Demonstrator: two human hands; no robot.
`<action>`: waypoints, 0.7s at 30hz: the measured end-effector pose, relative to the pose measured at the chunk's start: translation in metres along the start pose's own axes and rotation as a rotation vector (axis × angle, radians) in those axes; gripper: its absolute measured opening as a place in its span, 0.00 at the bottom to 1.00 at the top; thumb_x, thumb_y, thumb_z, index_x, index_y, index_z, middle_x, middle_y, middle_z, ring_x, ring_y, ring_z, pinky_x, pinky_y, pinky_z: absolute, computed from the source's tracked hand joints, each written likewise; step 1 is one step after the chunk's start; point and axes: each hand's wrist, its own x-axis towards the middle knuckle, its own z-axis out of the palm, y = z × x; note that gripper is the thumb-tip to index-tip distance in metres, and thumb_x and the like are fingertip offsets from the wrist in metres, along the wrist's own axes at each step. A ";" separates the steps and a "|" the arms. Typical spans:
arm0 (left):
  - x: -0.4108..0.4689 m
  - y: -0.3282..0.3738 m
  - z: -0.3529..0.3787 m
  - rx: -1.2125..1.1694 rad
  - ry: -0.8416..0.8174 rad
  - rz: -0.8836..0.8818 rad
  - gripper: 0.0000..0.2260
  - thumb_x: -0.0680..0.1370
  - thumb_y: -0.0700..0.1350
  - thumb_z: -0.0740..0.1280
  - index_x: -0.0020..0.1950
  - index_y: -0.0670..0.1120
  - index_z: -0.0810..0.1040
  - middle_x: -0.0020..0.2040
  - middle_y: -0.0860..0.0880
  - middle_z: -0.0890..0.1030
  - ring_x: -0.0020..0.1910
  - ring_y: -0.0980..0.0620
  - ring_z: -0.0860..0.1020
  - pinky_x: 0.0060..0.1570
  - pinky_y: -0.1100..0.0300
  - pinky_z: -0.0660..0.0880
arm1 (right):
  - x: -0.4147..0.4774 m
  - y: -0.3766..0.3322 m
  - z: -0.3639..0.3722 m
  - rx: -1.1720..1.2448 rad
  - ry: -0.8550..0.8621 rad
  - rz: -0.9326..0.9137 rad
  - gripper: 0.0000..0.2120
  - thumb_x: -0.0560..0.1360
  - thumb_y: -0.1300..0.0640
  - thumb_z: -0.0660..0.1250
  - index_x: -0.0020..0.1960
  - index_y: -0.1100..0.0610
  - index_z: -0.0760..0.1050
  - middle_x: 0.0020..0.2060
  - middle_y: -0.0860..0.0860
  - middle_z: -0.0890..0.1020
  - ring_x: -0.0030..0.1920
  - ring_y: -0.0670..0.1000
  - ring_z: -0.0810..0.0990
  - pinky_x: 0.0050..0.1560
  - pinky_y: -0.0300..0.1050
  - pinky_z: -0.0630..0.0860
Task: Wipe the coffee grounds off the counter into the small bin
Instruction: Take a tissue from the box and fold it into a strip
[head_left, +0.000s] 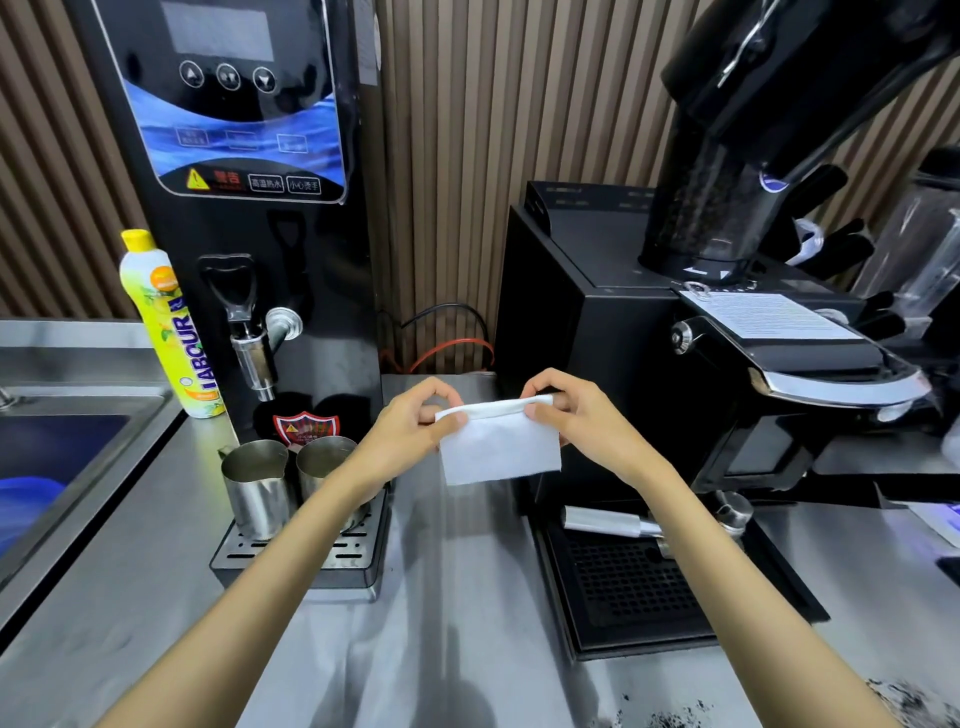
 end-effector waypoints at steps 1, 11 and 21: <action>-0.001 0.001 0.000 -0.042 -0.005 0.005 0.08 0.78 0.41 0.66 0.41 0.53 0.75 0.33 0.54 0.83 0.37 0.55 0.80 0.39 0.63 0.74 | -0.001 0.000 0.000 0.005 -0.008 -0.010 0.04 0.77 0.59 0.63 0.47 0.51 0.74 0.39 0.61 0.82 0.41 0.51 0.78 0.44 0.47 0.74; -0.009 0.019 -0.002 -0.502 -0.100 -0.114 0.08 0.71 0.42 0.66 0.41 0.48 0.85 0.40 0.49 0.84 0.41 0.51 0.79 0.43 0.57 0.74 | -0.007 -0.006 -0.006 0.486 -0.122 0.021 0.06 0.71 0.56 0.62 0.41 0.54 0.77 0.37 0.44 0.78 0.37 0.43 0.78 0.35 0.36 0.74; 0.002 0.004 0.001 0.264 0.172 -0.041 0.05 0.75 0.40 0.69 0.46 0.50 0.78 0.43 0.51 0.80 0.43 0.53 0.77 0.48 0.64 0.76 | 0.002 -0.001 0.002 0.169 -0.010 0.054 0.03 0.76 0.63 0.65 0.48 0.57 0.77 0.41 0.54 0.81 0.44 0.51 0.79 0.37 0.40 0.77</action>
